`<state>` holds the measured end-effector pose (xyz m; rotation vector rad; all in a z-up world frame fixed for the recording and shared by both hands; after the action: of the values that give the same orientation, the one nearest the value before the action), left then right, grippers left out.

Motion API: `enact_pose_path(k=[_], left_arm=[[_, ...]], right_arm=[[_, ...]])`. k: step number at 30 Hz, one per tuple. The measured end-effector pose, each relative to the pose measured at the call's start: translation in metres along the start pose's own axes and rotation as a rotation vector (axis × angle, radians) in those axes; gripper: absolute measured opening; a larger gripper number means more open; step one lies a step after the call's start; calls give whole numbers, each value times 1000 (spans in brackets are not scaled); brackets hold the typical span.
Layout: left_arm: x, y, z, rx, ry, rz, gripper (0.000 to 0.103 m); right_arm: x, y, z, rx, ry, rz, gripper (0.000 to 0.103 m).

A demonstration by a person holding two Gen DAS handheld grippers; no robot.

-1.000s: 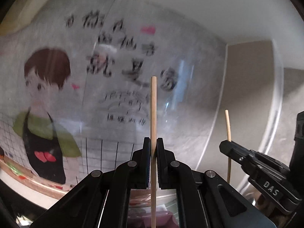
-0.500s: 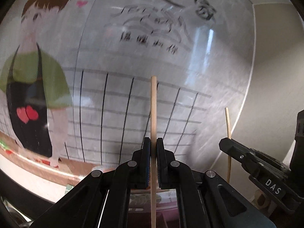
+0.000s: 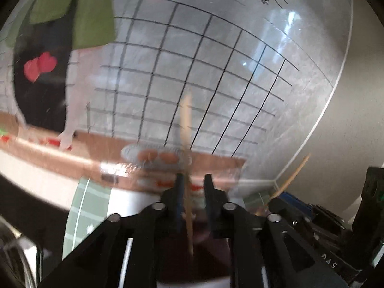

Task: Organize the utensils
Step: 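Lower both chopsticks into the purple holder and open both tools, then move both open tools back toward the remaining utensils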

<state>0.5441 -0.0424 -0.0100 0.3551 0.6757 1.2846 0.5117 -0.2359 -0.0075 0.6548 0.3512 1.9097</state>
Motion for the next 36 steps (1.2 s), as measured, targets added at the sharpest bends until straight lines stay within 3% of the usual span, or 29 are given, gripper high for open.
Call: enact_pose_path(k=[3,5,6,12,14,17,20,25,27,29,31,33,36], left_arm=[[1,25,-10,11,-19,20,34],[-1,41,-16,29,-50,46,51],[-2,50,-22,44,-68,61,53],[-5,87,-68,164,-165,84,55],[-1,97,-85,197,-177,86,56],[9,104,-113,264,-177,83,58],[20,103,-136,327,-170,102,59],[32,89,-164,490,-103,97,58],[33,85,-171,527,-72,85,58],[35,80,-175,545,-35,90,58],[42,73,-172,548,25,111,58],[62,64,-164,537,140,161,58],[80,50,-159,570,226,224,58]], right_arm=[[1,22,-10,34,-9,-20,44],[5,38,-17,51,5,-53,55],[8,46,-21,68,14,-67,59],[31,81,-68,208,112,-126,76],[39,90,-86,231,147,-163,87],[51,102,-111,226,199,-295,102],[61,108,-128,229,234,-346,102],[71,105,-153,315,193,-273,99],[72,102,-161,339,180,-259,88],[70,97,-171,377,172,-248,65],[65,94,-180,412,149,-231,54],[61,94,-186,424,140,-230,51],[56,97,-192,425,140,-232,52]])
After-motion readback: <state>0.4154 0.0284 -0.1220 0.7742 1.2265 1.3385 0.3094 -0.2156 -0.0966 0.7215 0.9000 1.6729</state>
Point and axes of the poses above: each gripper's, at about its wrist camera, not at the fingertips, and y roughly against the way its jaws point, x to its left, z to its top, the point moved 2 cm from there along -y, roughly the way its jaws point, and after that the axes turned 8 degrees about z, right-handed, at the moved point
